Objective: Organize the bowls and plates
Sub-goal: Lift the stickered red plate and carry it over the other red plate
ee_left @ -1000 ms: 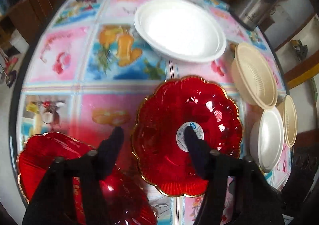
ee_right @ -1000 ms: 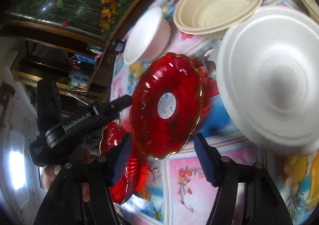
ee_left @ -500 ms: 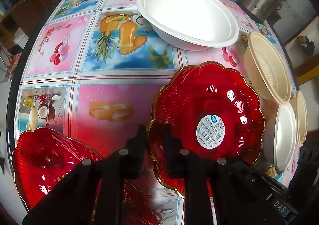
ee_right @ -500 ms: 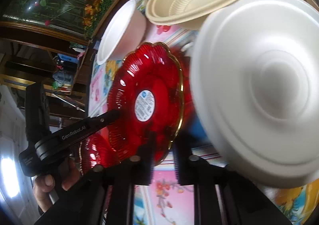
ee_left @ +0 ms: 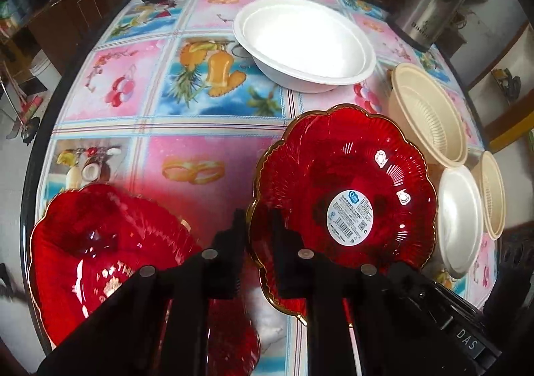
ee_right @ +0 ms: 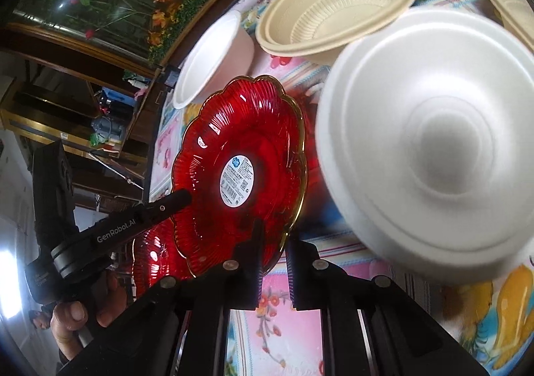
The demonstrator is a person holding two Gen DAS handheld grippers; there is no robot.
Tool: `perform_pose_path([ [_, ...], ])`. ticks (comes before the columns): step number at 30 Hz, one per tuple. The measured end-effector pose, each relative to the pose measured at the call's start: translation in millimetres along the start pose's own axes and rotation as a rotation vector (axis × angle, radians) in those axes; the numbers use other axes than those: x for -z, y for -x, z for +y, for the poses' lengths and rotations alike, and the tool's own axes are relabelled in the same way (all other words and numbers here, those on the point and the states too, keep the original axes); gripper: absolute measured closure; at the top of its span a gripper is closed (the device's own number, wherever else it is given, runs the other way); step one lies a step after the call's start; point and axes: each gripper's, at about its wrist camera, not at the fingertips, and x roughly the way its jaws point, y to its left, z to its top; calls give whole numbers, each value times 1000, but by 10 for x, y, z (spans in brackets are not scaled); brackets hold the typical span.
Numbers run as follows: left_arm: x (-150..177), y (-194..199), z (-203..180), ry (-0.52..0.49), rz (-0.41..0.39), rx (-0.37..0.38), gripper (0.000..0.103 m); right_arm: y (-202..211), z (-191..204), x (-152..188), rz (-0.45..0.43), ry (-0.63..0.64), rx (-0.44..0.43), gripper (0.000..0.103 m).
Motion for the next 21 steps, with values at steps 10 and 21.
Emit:
perform_pose_path([
  [10,318,371,-27,23,-98,29,92,303,127,221,-51,84,-12,92],
  [21,751,520,-84,35,-172,16,92,612,100,496,-88,156,-8,92],
])
